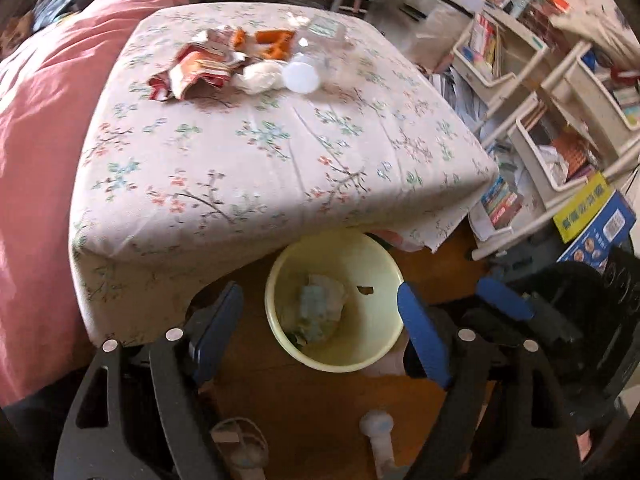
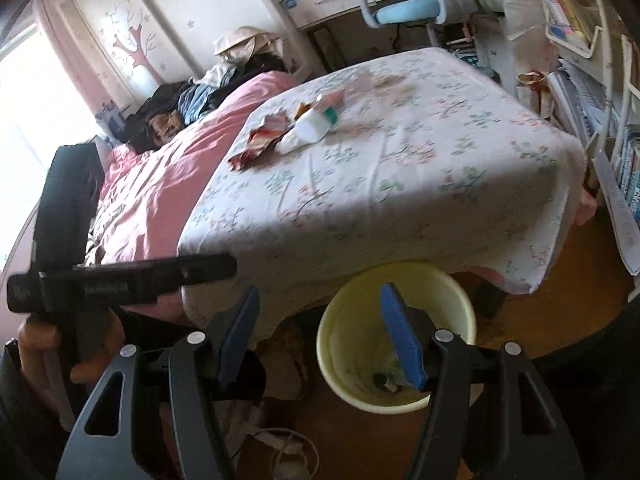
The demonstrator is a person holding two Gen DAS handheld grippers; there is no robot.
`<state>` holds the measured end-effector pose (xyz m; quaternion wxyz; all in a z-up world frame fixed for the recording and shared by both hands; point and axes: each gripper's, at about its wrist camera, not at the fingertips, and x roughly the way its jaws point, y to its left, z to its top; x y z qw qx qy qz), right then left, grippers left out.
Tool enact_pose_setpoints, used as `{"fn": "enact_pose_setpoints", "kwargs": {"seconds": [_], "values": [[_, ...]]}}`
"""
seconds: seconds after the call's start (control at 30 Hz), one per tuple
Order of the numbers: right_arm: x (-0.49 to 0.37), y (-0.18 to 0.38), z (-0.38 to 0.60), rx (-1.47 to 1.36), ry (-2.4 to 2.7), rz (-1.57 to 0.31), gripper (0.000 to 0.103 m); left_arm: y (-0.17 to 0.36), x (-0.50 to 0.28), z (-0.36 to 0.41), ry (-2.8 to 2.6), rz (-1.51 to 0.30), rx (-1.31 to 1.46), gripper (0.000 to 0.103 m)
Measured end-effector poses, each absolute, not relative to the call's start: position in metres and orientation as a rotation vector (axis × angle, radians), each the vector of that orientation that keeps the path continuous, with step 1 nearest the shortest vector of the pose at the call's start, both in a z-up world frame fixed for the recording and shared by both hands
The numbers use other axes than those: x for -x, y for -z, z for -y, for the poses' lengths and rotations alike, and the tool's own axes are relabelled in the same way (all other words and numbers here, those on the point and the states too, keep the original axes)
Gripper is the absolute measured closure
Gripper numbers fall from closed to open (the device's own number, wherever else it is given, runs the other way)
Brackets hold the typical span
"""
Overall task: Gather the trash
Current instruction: 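Move both open tools back over the table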
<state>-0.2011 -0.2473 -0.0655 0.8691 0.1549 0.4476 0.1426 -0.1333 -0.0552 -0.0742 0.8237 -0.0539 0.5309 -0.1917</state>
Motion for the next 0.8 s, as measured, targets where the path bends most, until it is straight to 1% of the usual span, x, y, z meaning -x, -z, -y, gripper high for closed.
{"fn": "enact_pose_setpoints", "kwargs": {"seconds": [0.17, 0.37, 0.8], "values": [[0.206, 0.064, 0.224, -0.303, -0.328, -0.942, 0.042, 0.073, 0.130, 0.034, 0.383, -1.121, 0.175, 0.027], [0.210, 0.065, 0.208, -0.292, -0.356, -0.947, 0.041, 0.074, 0.129, 0.032, 0.370, -1.119, 0.187, 0.027], [0.204, 0.064, 0.209, -0.344, -0.363, -0.916, 0.039, 0.081, 0.117, 0.006, 0.293, -1.132, 0.268, 0.027]]}}
